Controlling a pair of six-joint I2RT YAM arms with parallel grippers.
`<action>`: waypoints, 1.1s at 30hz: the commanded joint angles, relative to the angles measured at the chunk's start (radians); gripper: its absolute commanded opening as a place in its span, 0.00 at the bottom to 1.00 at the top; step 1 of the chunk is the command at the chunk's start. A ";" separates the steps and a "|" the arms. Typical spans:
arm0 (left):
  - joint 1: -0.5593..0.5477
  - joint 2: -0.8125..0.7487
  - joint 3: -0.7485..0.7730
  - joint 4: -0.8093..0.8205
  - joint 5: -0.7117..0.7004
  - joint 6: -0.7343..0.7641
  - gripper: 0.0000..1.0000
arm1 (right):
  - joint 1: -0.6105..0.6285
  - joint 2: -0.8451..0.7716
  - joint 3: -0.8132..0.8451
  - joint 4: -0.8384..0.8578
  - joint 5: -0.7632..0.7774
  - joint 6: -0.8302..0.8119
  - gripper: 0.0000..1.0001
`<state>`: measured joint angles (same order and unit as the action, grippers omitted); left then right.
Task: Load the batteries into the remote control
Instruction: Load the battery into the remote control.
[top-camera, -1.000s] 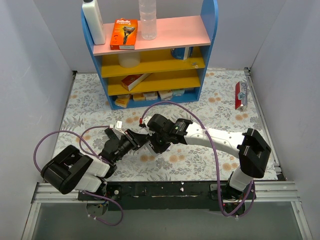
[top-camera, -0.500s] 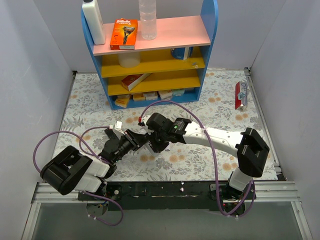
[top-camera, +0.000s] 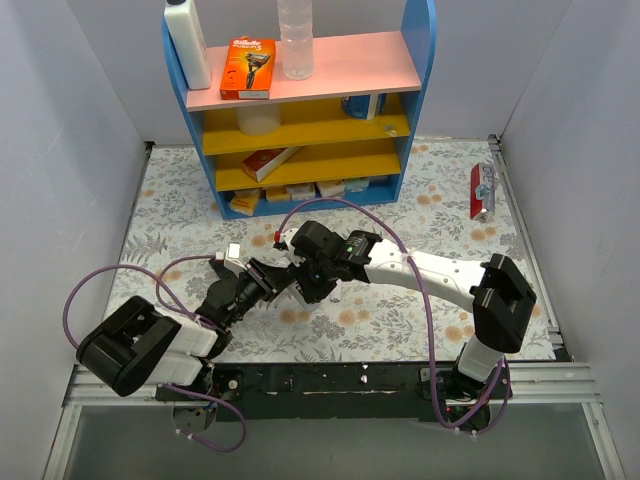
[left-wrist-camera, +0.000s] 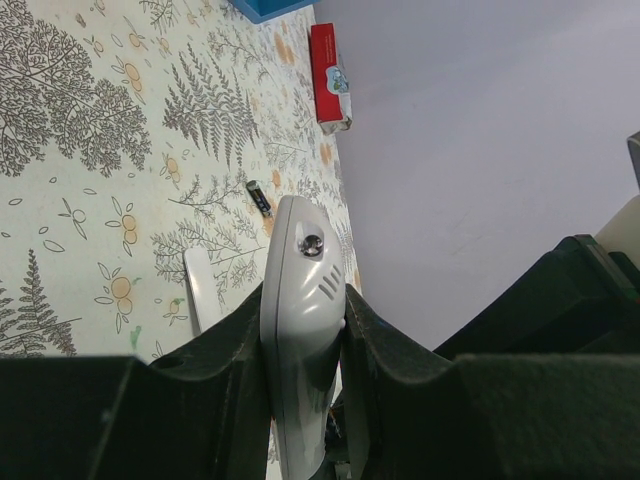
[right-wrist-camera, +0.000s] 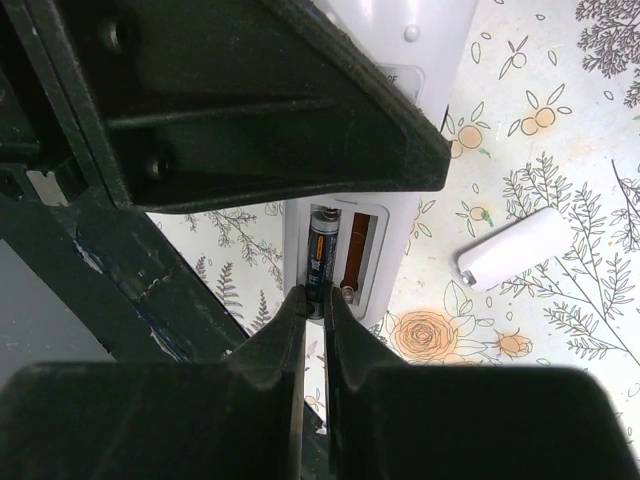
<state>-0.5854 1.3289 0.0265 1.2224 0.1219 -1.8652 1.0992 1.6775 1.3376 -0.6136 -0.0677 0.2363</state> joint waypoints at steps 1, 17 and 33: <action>-0.005 -0.063 -0.171 0.559 -0.028 -0.075 0.00 | 0.019 0.014 0.029 0.011 -0.095 -0.005 0.14; -0.005 -0.088 -0.178 0.559 -0.047 -0.134 0.00 | 0.019 -0.013 0.021 -0.002 -0.072 -0.012 0.28; -0.005 -0.100 -0.180 0.554 -0.044 -0.172 0.00 | 0.019 -0.067 0.032 -0.034 0.003 -0.032 0.43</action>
<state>-0.5865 1.2774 0.0250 1.2125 0.1001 -1.9514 1.1084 1.6375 1.3430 -0.6060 -0.0792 0.2180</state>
